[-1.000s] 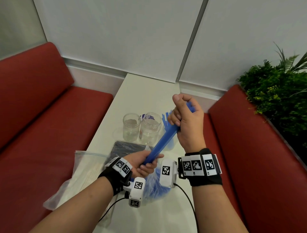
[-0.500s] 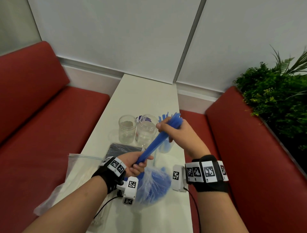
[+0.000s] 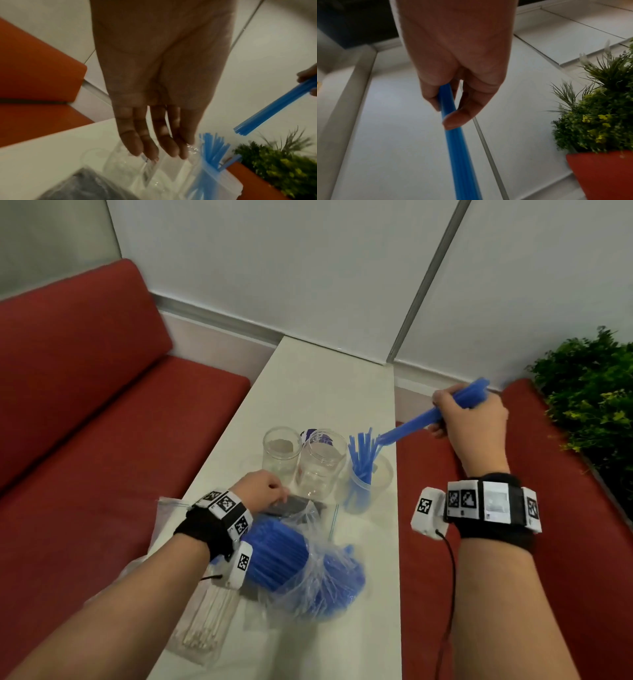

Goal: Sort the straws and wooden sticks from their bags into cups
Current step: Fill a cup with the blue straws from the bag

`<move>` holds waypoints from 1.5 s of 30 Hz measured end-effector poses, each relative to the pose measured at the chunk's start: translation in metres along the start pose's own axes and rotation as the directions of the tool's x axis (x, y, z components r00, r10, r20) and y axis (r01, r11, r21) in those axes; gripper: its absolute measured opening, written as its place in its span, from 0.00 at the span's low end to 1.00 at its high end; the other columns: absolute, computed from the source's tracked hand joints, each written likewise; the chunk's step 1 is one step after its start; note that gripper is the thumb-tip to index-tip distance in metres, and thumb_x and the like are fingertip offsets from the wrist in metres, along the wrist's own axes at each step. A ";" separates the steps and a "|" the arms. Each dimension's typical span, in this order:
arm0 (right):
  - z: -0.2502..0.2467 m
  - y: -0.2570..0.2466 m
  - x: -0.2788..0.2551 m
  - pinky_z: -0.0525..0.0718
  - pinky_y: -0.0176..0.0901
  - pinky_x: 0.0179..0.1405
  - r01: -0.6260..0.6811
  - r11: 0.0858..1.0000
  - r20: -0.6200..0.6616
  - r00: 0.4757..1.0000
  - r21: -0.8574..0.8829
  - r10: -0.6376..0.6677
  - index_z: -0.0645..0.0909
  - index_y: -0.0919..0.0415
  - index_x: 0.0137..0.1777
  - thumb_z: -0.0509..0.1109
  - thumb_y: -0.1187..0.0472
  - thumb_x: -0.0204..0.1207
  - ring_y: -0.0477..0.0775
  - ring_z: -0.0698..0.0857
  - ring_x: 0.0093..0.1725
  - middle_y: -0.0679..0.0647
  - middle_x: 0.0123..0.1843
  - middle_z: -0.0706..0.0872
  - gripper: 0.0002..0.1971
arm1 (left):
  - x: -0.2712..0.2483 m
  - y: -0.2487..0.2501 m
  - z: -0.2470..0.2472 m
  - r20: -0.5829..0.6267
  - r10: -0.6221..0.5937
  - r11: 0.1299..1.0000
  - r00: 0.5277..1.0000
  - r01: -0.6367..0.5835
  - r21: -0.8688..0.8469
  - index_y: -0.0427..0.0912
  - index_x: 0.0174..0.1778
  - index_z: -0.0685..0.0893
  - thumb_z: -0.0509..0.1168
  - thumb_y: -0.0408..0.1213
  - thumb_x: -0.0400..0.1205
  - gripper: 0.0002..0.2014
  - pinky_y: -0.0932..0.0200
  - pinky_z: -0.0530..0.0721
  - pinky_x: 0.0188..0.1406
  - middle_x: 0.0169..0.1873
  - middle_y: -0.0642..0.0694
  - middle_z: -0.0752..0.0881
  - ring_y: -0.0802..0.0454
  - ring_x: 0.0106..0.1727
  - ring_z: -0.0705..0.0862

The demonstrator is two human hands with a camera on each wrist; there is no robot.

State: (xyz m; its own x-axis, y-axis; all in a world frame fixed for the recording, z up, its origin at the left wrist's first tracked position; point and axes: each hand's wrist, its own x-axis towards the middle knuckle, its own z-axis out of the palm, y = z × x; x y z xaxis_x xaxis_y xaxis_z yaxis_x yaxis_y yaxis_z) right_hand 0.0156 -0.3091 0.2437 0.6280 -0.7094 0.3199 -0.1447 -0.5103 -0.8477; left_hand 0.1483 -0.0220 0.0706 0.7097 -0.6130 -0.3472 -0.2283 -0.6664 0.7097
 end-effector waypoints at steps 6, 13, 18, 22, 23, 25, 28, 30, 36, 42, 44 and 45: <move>0.046 0.078 0.005 0.93 0.63 0.46 -0.185 0.965 -0.066 0.982 -0.188 0.175 0.86 0.65 0.43 0.71 0.58 0.80 0.65 0.92 0.39 0.64 0.40 0.91 0.10 | -0.007 -0.020 0.022 0.415 0.014 0.920 0.910 -0.175 0.351 0.51 0.61 0.85 0.78 0.44 0.74 0.20 0.53 0.80 0.65 0.62 0.50 0.82 0.50 0.63 0.81; 0.096 0.149 -0.016 0.92 0.61 0.50 -0.367 0.901 -0.014 0.927 -0.229 0.374 0.86 0.65 0.46 0.71 0.59 0.79 0.66 0.91 0.42 0.66 0.43 0.90 0.09 | -0.010 -0.034 0.055 0.409 -0.066 0.709 0.910 -0.246 0.660 0.57 0.79 0.69 0.77 0.48 0.74 0.37 0.45 0.75 0.69 0.75 0.47 0.68 0.40 0.73 0.72; 0.107 0.170 -0.032 0.81 0.34 0.22 -0.475 0.851 0.045 0.867 -0.226 0.496 0.86 0.64 0.48 0.76 0.56 0.79 0.61 0.91 0.38 0.65 0.47 0.91 0.10 | -0.013 -0.027 0.058 0.361 -0.031 0.714 0.932 -0.232 0.660 0.54 0.77 0.75 0.69 0.48 0.81 0.26 0.47 0.77 0.67 0.73 0.46 0.76 0.43 0.71 0.76; 0.106 0.172 -0.040 0.80 0.31 0.18 -0.487 0.864 0.056 0.866 -0.126 0.496 0.81 0.59 0.55 0.81 0.56 0.77 0.58 0.89 0.32 0.62 0.52 0.89 0.14 | -0.013 -0.014 0.048 0.380 -0.069 0.722 0.922 -0.217 0.657 0.48 0.75 0.78 0.66 0.45 0.84 0.22 0.47 0.78 0.69 0.70 0.42 0.80 0.42 0.70 0.78; 0.104 0.171 -0.040 0.81 0.33 0.20 -0.486 0.866 0.057 0.867 -0.121 0.494 0.80 0.59 0.58 0.82 0.55 0.76 0.56 0.89 0.31 0.62 0.54 0.88 0.17 | -0.013 -0.010 0.046 0.385 -0.074 0.720 0.920 -0.218 0.659 0.46 0.75 0.78 0.65 0.43 0.85 0.21 0.47 0.77 0.69 0.70 0.41 0.80 0.42 0.70 0.78; 0.099 0.168 -0.040 0.82 0.37 0.28 -0.485 0.868 0.069 0.867 -0.108 0.493 0.77 0.58 0.65 0.83 0.53 0.76 0.54 0.90 0.31 0.62 0.58 0.87 0.24 | -0.015 -0.004 0.041 0.386 -0.080 0.721 0.919 -0.214 0.659 0.44 0.76 0.77 0.64 0.41 0.86 0.21 0.47 0.75 0.71 0.71 0.40 0.79 0.42 0.71 0.77; 0.089 0.159 -0.043 0.88 0.49 0.47 -0.473 0.868 0.086 0.869 -0.147 0.488 0.69 0.57 0.78 0.84 0.48 0.74 0.60 0.92 0.47 0.64 0.69 0.82 0.38 | -0.018 0.001 0.037 0.371 -0.079 0.734 0.925 -0.198 0.650 0.41 0.75 0.78 0.62 0.40 0.87 0.20 0.48 0.74 0.71 0.70 0.39 0.80 0.42 0.71 0.78; 0.082 0.150 -0.050 0.84 0.55 0.63 -0.433 0.886 0.015 0.897 -0.168 0.441 0.66 0.58 0.82 0.84 0.44 0.72 0.64 0.85 0.64 0.65 0.74 0.77 0.44 | -0.021 0.001 0.035 0.356 -0.074 0.746 0.932 -0.185 0.640 0.40 0.75 0.77 0.61 0.39 0.87 0.19 0.50 0.73 0.72 0.71 0.39 0.80 0.42 0.72 0.77; 0.086 0.103 -0.127 0.76 0.37 0.39 -0.110 0.984 -0.047 0.992 0.143 0.117 0.80 0.45 0.52 0.76 0.50 0.79 0.37 0.79 0.37 0.42 0.40 0.83 0.07 | -0.031 0.005 0.032 0.330 -0.085 0.766 0.940 -0.150 0.626 0.35 0.70 0.80 0.62 0.37 0.87 0.16 0.53 0.73 0.68 0.68 0.38 0.81 0.42 0.70 0.78; 0.165 0.091 -0.200 0.80 0.47 0.66 0.082 0.954 0.844 0.491 -0.289 0.214 0.73 0.51 0.79 0.82 0.50 0.74 0.51 0.82 0.67 0.50 0.68 0.84 0.35 | -0.042 0.012 0.022 0.305 -0.057 0.786 0.951 -0.146 0.601 0.37 0.72 0.79 0.60 0.33 0.87 0.17 0.53 0.76 0.66 0.66 0.37 0.83 0.42 0.67 0.81; 0.178 0.093 -0.208 0.76 0.55 0.72 0.218 0.877 0.813 0.517 -0.428 0.268 0.76 0.57 0.74 0.77 0.52 0.79 0.59 0.83 0.69 0.56 0.70 0.84 0.26 | -0.046 0.013 0.015 0.297 -0.042 0.794 0.954 -0.148 0.590 0.37 0.69 0.81 0.62 0.33 0.86 0.15 0.54 0.76 0.66 0.64 0.38 0.83 0.43 0.67 0.81; 0.181 0.093 -0.210 0.76 0.55 0.71 0.237 0.857 0.793 0.545 -0.458 0.273 0.78 0.58 0.69 0.74 0.53 0.82 0.62 0.84 0.66 0.58 0.67 0.86 0.19 | -0.047 0.013 0.011 0.284 -0.027 0.804 0.958 -0.148 0.576 0.38 0.67 0.82 0.63 0.33 0.85 0.15 0.55 0.76 0.65 0.64 0.40 0.84 0.43 0.67 0.81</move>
State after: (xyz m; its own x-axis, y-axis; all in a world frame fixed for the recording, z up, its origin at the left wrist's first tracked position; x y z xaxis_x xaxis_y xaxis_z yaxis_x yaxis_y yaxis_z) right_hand 0.0082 -0.1196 0.0207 0.9090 -0.1404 -0.3925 -0.3253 -0.8277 -0.4572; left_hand 0.1046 -0.0061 0.0898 0.4973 -0.6897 -0.5263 -0.6722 -0.6899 0.2689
